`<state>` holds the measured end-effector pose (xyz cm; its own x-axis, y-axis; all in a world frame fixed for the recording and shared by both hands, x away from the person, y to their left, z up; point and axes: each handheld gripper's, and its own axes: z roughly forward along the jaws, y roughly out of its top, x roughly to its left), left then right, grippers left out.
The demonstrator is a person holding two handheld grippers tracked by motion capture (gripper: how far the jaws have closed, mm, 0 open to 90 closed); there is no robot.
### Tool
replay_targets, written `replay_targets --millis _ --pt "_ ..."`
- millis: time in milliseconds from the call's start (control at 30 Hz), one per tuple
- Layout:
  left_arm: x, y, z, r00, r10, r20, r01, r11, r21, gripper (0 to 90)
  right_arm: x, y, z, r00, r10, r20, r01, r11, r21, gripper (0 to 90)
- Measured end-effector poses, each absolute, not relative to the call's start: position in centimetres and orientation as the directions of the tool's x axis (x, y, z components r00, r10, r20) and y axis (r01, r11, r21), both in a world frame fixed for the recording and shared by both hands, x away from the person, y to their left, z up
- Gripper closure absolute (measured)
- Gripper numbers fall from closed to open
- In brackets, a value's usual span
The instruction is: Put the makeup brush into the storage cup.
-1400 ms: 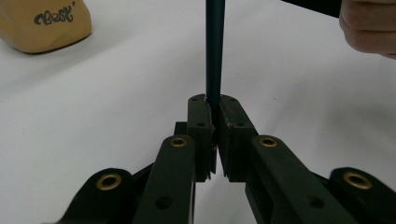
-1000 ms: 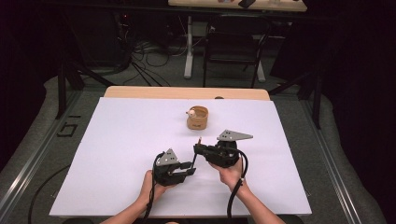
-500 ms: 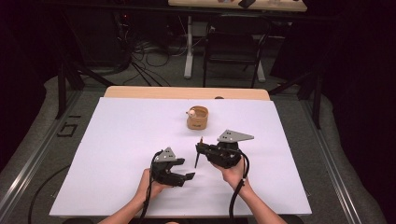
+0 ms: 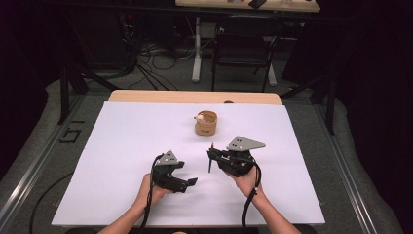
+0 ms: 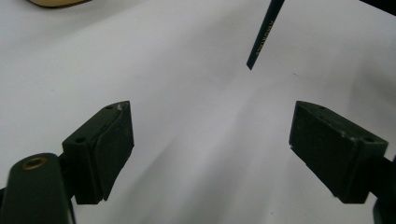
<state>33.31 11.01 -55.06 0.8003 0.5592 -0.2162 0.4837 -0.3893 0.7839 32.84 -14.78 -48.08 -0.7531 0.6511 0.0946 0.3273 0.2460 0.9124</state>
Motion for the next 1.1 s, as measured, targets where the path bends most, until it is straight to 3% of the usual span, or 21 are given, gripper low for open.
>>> replay_targets --millis 567,1100 --pt "33.9 12.8 -54.7 0.768 0.600 -0.225 0.505 -0.350 0.789 10.1 32.8 -15.7 -47.8 -0.739 0.672 0.053 0.304 0.263 0.916 83.3" --pt "34.2 13.9 -54.5 0.741 0.632 -0.226 0.516 -0.321 0.795 0.0 32.8 -16.5 -47.4 -0.726 0.687 0.034 0.294 0.265 0.918 83.4"
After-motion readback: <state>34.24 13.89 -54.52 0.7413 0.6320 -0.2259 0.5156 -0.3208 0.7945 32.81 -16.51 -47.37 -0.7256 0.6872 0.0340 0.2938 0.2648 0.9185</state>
